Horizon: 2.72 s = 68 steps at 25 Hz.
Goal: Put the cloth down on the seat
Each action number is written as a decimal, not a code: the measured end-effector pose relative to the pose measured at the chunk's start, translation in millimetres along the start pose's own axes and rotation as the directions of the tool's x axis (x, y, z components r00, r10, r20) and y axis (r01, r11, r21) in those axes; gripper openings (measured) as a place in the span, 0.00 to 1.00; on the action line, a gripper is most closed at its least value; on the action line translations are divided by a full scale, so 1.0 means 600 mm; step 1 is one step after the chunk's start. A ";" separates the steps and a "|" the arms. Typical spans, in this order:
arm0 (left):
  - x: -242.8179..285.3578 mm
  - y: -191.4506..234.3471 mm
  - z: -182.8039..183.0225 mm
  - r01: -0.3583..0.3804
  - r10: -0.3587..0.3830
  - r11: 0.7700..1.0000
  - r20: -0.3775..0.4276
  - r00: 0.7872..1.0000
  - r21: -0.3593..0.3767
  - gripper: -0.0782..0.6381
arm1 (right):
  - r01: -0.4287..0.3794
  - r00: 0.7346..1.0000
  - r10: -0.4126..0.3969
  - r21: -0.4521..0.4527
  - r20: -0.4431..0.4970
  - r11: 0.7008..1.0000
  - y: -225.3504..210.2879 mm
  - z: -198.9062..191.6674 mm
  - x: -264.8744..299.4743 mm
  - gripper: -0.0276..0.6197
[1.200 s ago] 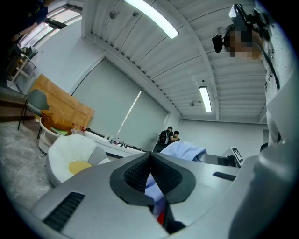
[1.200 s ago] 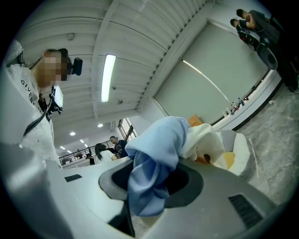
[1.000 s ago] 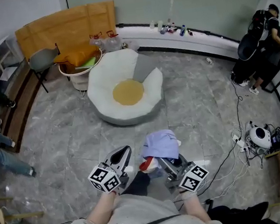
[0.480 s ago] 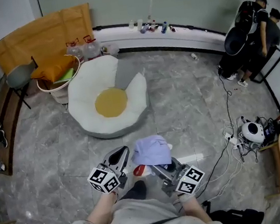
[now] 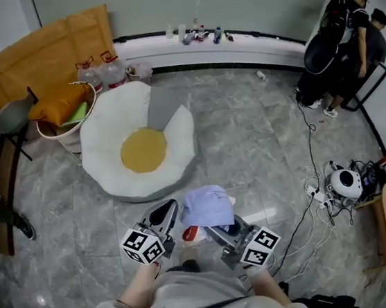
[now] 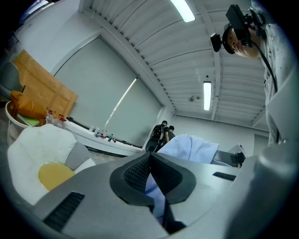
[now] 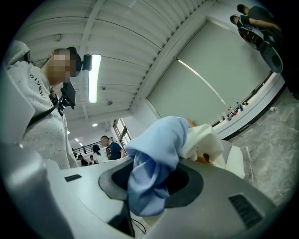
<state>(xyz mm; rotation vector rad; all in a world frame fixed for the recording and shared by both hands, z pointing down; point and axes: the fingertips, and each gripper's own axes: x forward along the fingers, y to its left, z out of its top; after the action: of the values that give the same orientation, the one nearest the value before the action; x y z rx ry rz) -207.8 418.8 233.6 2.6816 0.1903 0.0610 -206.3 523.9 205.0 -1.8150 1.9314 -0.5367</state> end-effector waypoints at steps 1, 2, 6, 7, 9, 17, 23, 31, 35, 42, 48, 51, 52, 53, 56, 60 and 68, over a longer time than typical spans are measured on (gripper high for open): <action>0.009 0.009 0.001 -0.002 0.002 1.000 -0.001 1.000 -0.002 0.13 | 0.002 1.000 -0.002 0.001 0.001 1.000 -0.011 0.005 0.005 0.28; 0.018 0.016 0.003 -0.005 0.005 1.000 -0.001 1.000 -0.003 0.13 | 0.003 1.000 -0.003 0.002 0.003 1.000 -0.021 0.011 0.009 0.28; 0.047 0.041 0.017 -0.015 0.015 1.000 0.007 1.000 -0.002 0.13 | 0.004 1.000 -0.004 0.010 0.016 1.000 -0.060 0.035 0.024 0.28; 0.052 0.046 0.019 -0.020 0.020 1.000 0.010 1.000 -0.003 0.13 | 0.003 1.000 -0.003 0.015 0.018 1.000 -0.069 0.041 0.027 0.28; 0.061 0.057 0.024 -0.036 0.036 0.999 0.016 0.999 -0.007 0.13 | -0.002 1.000 0.002 0.022 0.016 1.000 -0.086 0.052 0.036 0.28; 0.091 0.138 0.038 -0.177 0.177 0.984 0.065 0.982 -0.010 0.13 | -0.091 0.995 0.093 0.038 -0.033 0.995 -0.181 0.086 0.102 0.28; 0.131 0.187 0.072 -0.276 0.275 0.961 0.116 0.954 -0.010 0.13 | -0.198 0.972 0.204 0.062 -0.116 0.978 -0.253 0.124 0.147 0.28; 0.206 0.259 0.093 -0.394 0.393 0.919 0.165 0.905 -0.027 0.13 | -0.290 0.938 0.303 0.093 -0.171 0.952 -0.351 0.171 0.216 0.28; 0.230 0.284 0.103 -0.445 0.445 0.895 0.184 0.877 -0.041 0.13 | -0.334 0.914 0.349 0.104 -0.209 0.937 -0.384 0.185 0.245 0.28; 0.249 0.326 0.116 -0.536 0.533 0.843 0.230 0.814 -0.055 0.13 | -0.413 0.864 0.434 0.132 -0.254 0.901 -0.425 0.200 0.286 0.28; 0.264 0.349 0.109 -0.577 0.575 0.814 0.239 0.783 -0.070 0.13 | -0.444 0.838 0.468 0.150 -0.279 0.884 -0.456 0.200 0.309 0.28; 0.280 0.362 0.110 -0.582 0.581 0.810 0.230 0.781 -0.071 0.13 | -0.441 0.837 0.470 0.162 -0.280 0.883 -0.475 0.206 0.322 0.28; 0.284 0.367 0.112 -0.582 0.581 0.810 0.227 0.781 -0.070 0.13 | -0.440 0.837 0.470 0.166 -0.280 0.883 -0.481 0.207 0.327 0.28; 0.288 0.371 0.112 -0.583 0.582 0.810 0.225 0.782 -0.070 0.13 | -0.438 0.837 0.470 0.170 -0.280 0.883 -0.486 0.208 0.332 0.28; 0.294 0.386 0.112 -0.583 0.584 0.809 0.213 0.783 -0.077 0.13 | -0.433 0.839 0.468 0.178 -0.279 0.883 -0.500 0.208 0.349 0.28; 0.298 0.429 0.102 -0.577 0.582 0.812 0.201 0.788 -0.092 0.13 | -0.428 0.842 0.461 0.175 -0.280 0.887 -0.520 0.207 0.390 0.28; 0.323 0.541 0.130 -0.576 0.582 0.812 0.190 0.791 -0.091 0.13 | -0.420 0.843 0.468 0.217 -0.266 0.881 -0.560 0.215 0.493 0.28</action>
<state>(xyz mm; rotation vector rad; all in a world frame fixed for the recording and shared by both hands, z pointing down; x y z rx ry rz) 30.0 123.9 308.2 2.5901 -0.7057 -0.0310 130.2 208.2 269.9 -1.1746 2.3541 -0.8155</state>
